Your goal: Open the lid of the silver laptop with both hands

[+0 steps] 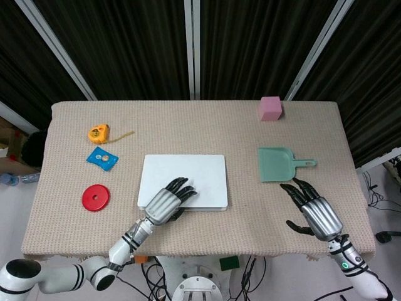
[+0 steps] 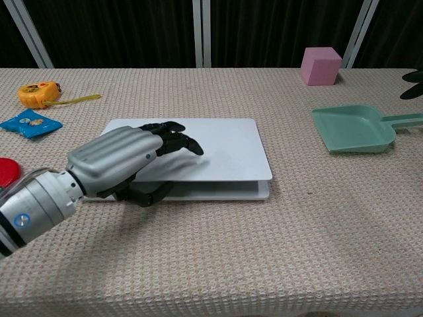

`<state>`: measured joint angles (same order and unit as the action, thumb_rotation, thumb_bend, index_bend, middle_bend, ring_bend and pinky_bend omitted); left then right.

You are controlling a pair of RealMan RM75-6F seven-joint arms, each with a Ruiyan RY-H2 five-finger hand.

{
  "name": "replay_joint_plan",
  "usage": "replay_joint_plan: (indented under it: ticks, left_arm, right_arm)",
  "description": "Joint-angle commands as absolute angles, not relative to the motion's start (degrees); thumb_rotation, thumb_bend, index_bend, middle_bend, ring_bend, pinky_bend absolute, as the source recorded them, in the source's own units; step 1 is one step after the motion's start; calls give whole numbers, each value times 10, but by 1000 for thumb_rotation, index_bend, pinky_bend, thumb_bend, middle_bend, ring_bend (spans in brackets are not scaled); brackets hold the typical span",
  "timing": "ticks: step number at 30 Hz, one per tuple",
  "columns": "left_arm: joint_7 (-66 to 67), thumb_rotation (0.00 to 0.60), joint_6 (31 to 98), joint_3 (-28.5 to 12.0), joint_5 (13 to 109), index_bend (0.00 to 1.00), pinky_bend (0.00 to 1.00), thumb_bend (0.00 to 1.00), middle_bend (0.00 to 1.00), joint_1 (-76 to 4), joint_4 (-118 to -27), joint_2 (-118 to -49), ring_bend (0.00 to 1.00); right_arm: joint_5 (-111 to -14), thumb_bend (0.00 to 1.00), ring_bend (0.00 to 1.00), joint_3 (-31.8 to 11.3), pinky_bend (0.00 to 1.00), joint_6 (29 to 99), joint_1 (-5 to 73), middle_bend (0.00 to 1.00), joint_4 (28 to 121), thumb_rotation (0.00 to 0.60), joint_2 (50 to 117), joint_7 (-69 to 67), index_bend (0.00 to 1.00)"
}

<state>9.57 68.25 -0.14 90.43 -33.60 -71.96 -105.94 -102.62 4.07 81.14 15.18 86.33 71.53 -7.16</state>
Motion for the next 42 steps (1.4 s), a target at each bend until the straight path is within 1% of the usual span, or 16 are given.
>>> replay_joint_plan:
  ticks: [1,3,5,7,10,14,16,19,25,36,42]
  left_arm:
    - [36,600,753,-15,937,228,132,601,208,-321,-650,-1100,59]
    - [12,600,783,-27,943,230,132,609,209,-319,-618,-1116,59]
    - [-2,600,798,-38,942,230,132,609,209,-319,-598,-1126,59]
    - [-11,600,799,-47,939,230,132,607,209,-324,-591,-1127,59]
    - [-14,600,797,-57,936,229,132,606,209,-331,-591,-1124,59]
    - [-10,600,788,-59,935,228,129,606,209,-338,-597,-1118,59]
    - [-5,600,784,-59,934,226,127,607,208,-340,-600,-1115,59]
    - [-4,600,781,-58,933,225,125,607,208,-342,-602,-1113,59]
    - [-4,600,780,-59,929,224,124,608,208,-342,-604,-1110,59]
    - [-4,600,778,-58,926,223,120,608,208,-345,-599,-1111,59]
    - [-4,600,774,-62,921,223,119,607,208,-350,-589,-1118,59]
  right_arm:
    - [-1035,178,17,51,113,797,159,143,864,600,717,-77,0]
    - [-1039,197,18,57,113,780,166,144,868,600,717,-77,0]
    - [-1041,268,18,61,113,760,176,147,874,600,719,-76,0]
    - [-1037,331,18,62,113,732,189,148,883,600,722,-68,0]
    - [-1024,385,12,55,108,688,210,131,903,600,731,-46,0]
    - [-1001,468,0,37,38,636,241,75,929,600,753,-27,0]
    - [-987,477,0,28,8,610,256,43,934,600,764,-20,0]
    - [-972,481,0,15,0,584,276,6,929,600,790,-4,0]
    - [-964,482,0,2,0,567,300,5,916,600,820,4,0]
    - [-931,480,0,-22,0,515,352,13,877,600,881,30,0]
    - [-891,479,0,-28,0,464,380,15,859,600,908,51,0]
